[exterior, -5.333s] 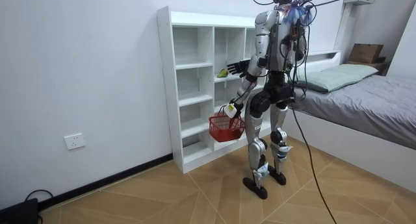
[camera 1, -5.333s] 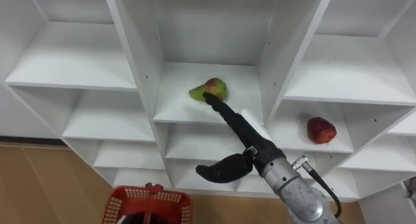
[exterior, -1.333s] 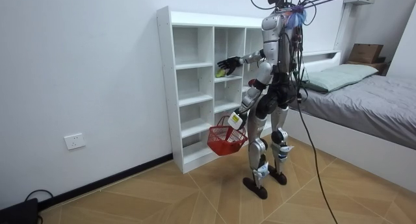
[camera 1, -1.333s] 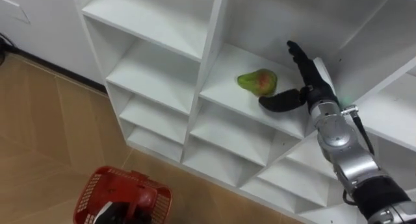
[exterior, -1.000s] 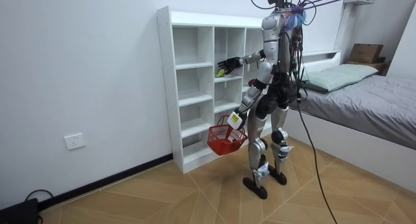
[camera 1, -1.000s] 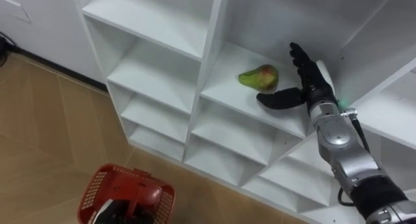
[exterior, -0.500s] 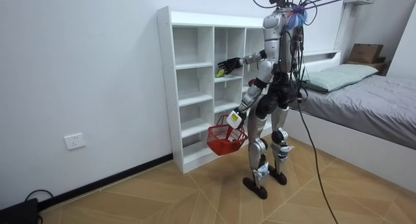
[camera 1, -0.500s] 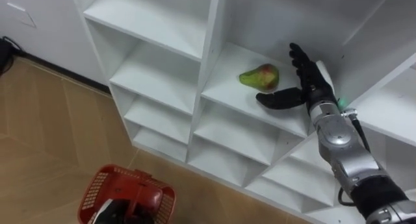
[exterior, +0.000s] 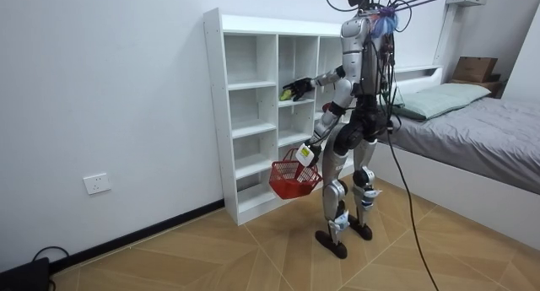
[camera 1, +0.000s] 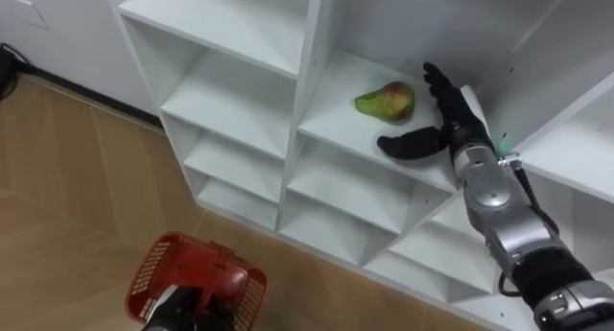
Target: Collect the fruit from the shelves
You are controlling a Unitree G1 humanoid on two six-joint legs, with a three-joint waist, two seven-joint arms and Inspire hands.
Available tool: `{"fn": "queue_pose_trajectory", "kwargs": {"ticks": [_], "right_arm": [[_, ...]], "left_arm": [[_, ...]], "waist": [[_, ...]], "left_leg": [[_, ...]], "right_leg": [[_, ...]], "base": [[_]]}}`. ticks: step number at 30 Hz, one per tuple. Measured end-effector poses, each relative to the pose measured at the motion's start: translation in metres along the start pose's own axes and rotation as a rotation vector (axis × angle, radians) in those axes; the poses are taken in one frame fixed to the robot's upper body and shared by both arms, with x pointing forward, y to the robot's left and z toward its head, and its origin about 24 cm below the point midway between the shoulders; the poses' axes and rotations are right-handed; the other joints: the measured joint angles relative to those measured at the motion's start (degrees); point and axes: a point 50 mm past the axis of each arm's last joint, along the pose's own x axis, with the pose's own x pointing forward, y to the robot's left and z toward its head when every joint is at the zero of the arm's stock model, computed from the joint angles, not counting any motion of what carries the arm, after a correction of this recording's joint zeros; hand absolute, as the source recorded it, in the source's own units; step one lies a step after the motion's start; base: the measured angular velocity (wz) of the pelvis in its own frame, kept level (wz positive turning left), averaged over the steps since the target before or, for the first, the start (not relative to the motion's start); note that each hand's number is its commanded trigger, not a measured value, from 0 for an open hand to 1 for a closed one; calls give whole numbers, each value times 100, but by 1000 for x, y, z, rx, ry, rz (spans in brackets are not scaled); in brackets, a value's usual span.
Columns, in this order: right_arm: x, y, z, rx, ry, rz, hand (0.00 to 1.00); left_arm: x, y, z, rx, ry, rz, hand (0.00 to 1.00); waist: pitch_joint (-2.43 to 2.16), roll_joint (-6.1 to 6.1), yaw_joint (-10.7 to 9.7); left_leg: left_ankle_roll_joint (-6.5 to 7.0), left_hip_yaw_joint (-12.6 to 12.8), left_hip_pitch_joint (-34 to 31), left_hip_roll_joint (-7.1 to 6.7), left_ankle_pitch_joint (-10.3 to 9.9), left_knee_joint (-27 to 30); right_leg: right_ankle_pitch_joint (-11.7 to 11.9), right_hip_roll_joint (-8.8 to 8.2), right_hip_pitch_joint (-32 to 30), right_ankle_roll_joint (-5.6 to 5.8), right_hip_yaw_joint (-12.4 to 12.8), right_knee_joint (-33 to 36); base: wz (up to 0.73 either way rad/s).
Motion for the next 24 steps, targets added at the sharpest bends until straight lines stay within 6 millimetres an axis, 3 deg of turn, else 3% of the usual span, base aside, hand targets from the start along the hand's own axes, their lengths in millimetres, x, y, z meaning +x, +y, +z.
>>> {"fn": "queue_pose_trajectory", "kwargs": {"ticks": [3, 12, 24], "right_arm": [[4, -3, 6, -26, -24, -30, 0], [11, -7, 21, -50, -100, -115, 0], [12, -1, 28, -50, -125, -141, 0]], "left_arm": [[2, 2, 6, 4, -10, 9, 100], [5, 3, 13, 23, -23, 33, 100], [8, -8, 27, 14, -61, 12, 100]], "waist": [[51, 3, -5], [119, -55, 7], [121, -72, -1]], "left_leg": [[-13, -30, -137, -3, 39, 17], [-51, -16, -463, 10, 193, -45], [-83, 21, -511, 13, 289, -155]], "right_leg": [[8, -10, -154, -14, -22, 77], [58, -7, -558, -96, 14, 139], [50, -20, -729, -126, 55, 192]], "base": [[2], [-2], [-1]]}}
